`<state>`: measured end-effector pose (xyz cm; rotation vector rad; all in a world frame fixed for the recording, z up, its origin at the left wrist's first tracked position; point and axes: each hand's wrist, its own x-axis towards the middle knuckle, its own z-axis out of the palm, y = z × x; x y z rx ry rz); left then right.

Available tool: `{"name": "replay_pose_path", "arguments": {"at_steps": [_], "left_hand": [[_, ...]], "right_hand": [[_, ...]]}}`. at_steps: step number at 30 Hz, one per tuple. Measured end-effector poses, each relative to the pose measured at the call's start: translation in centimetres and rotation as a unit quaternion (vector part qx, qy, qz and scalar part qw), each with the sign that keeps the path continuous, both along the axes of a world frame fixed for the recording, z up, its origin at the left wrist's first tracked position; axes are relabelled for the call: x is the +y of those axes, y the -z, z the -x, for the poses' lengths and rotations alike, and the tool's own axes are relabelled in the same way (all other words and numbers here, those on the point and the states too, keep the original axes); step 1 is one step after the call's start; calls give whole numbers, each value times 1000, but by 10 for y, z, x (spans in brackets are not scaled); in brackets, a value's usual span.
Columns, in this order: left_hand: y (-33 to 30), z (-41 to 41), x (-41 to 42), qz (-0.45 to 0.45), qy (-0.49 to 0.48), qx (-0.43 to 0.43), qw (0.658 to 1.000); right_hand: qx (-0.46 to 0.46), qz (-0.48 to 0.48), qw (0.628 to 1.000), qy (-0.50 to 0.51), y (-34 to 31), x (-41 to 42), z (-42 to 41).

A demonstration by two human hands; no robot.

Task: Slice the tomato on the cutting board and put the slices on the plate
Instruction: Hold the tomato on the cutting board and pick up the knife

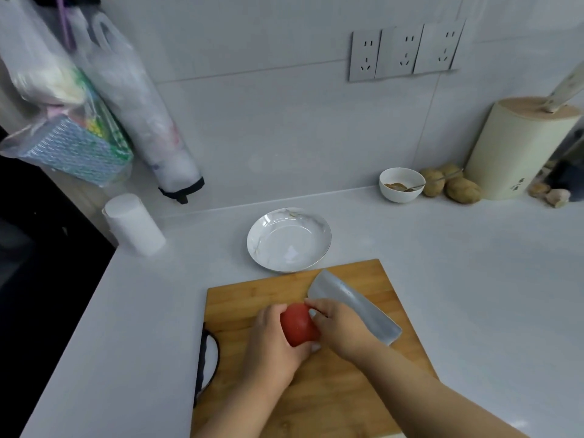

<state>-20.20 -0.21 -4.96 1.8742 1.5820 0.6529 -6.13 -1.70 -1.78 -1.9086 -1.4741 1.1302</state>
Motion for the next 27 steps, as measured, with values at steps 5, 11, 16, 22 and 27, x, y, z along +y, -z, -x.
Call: {"name": "replay_pose_path", "arguments": {"at_steps": [5, 11, 16, 22, 27], "left_hand": [[-9, 8, -3, 8, 11, 47, 999], [-17, 13, -10, -20, 14, 15, 1000], [-23, 12, -17, -36, 14, -5, 999], [-23, 12, -21, -44, 16, 9, 999], [-21, 13, -23, -49, 11, 10, 999]], "right_hand": [[-99, -33, 993, 46, -18, -10, -24], [-260, 94, 960, 34, -27, -46, -57], [-303, 148, 941, 32, -10, -62, -52], [-290, 118, 949, 46, -4, -65, -54], [-279, 66, 957, 46, -1, -71, -55]]}}
